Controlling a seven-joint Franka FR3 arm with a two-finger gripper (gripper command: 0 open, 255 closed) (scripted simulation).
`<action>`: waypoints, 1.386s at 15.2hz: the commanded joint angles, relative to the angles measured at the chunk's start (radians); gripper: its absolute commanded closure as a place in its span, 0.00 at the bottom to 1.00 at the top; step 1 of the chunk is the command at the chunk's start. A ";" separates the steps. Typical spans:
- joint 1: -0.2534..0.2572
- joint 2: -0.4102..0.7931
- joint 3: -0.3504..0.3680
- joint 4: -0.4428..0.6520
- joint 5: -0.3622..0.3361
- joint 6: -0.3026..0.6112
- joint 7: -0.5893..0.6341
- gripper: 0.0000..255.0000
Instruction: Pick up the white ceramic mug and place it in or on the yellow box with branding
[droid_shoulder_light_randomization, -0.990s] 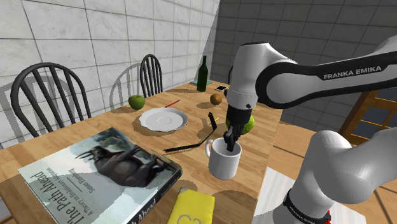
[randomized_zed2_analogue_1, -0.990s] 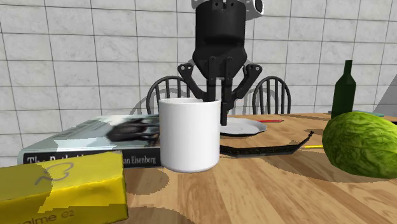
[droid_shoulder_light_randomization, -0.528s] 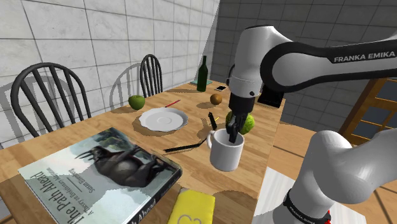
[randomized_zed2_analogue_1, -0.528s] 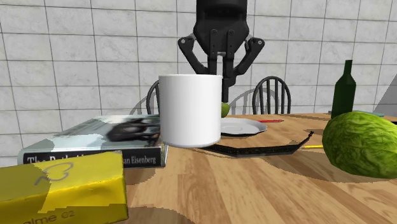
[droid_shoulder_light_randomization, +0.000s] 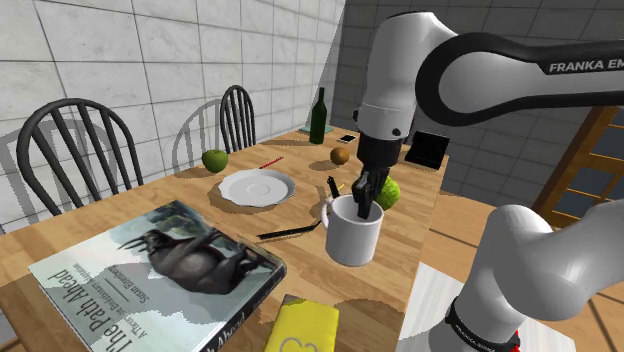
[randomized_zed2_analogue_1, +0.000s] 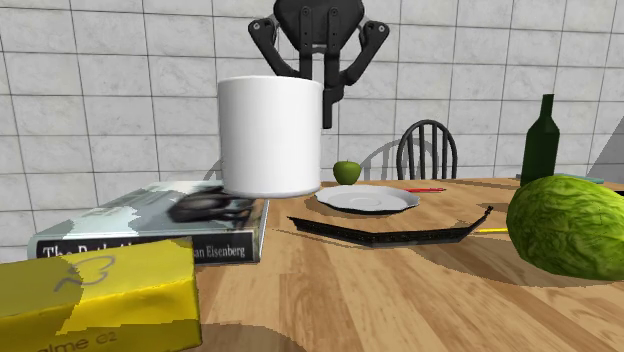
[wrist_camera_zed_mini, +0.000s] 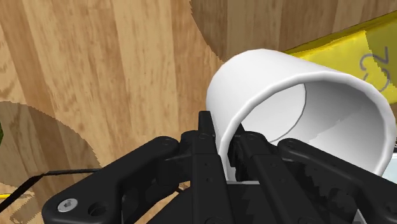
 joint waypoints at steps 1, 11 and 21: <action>0.017 0.030 0.041 0.033 0.029 0.001 0.045 1.00; 0.069 0.229 0.260 0.239 0.128 0.024 0.283 1.00; 0.075 0.316 0.347 0.236 0.146 0.125 0.356 1.00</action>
